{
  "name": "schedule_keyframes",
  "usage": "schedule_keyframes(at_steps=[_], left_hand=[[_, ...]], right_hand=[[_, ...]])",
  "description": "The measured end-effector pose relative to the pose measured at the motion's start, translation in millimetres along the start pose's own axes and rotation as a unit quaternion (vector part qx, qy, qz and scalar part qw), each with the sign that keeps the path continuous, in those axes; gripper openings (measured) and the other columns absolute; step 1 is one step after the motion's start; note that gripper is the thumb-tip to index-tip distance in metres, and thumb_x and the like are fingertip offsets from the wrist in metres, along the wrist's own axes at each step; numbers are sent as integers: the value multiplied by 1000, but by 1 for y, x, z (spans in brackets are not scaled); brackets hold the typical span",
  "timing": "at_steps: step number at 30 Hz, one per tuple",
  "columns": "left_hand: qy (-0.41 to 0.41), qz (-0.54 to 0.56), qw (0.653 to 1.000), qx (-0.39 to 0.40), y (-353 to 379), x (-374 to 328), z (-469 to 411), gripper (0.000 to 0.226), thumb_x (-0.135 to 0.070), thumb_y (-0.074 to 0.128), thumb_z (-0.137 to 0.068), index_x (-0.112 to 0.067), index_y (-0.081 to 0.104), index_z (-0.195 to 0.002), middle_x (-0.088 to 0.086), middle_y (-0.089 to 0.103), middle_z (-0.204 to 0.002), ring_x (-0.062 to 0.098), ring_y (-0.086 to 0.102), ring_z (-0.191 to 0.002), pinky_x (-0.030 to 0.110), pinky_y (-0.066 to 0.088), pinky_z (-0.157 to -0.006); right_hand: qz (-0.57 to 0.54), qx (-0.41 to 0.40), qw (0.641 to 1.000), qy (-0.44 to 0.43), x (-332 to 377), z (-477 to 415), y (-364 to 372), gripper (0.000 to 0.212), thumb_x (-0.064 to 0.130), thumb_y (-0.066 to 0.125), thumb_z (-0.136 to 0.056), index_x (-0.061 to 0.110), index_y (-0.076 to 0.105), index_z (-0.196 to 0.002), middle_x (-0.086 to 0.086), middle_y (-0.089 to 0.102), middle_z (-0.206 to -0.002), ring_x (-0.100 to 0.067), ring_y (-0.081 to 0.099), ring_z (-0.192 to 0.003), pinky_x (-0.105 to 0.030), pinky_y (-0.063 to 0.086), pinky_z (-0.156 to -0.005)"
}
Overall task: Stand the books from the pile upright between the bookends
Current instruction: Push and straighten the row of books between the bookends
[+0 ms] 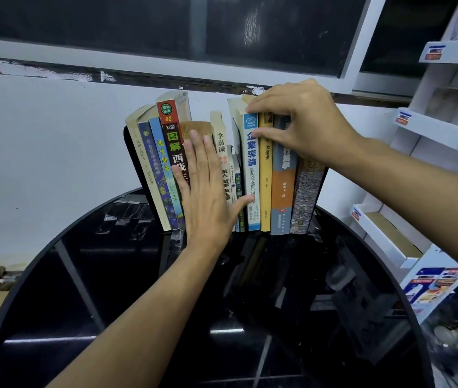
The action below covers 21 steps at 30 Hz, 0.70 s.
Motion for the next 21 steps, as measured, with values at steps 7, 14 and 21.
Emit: schedule_keyframes(at_steps=[7, 14, 21], left_hand=[[-2, 5, 1000, 9, -1, 0, 0, 139, -73, 70, -71, -9, -18, -158, 17, -15, -169, 25, -23, -153, 57, -5, -126], [-31, 4, 999, 20, 1, -10, 0, 149, -83, 68, -65, -5, -18, -158, 18, -21, -167, 27, -27, -152, 54, -16, -121], [-40, -2, 999, 23, 4, -10, -3, 151, -80, 71, -63, -3, -18, -157, 18, -23, -167, 26, -29, -151, 53, -19, -120]], right_hand=[[5, 34, 999, 0, 1, -1, 0, 40, 42, 77, -86, 21, 74, -120, 6, 72, -122, -8, 65, -114, -42, 51, -99], [17, 114, 993, -2, -1, 0, -5, 53, 32, 80, -84, 22, 65, -134, 4, 65, -134, -12, 60, -123, -37, 51, -102], [18, 91, 996, 17, 2, 1, -4, 51, 31, 82, -82, 21, 67, -131, 3, 67, -132, -14, 62, -121, -42, 51, -102]])
Point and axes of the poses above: each hand's wrist, its own z-axis away from the middle knuckle, its own y-axis out of the palm, x = y × z, the point moved 8 cm from there along -z, towards the middle knuckle
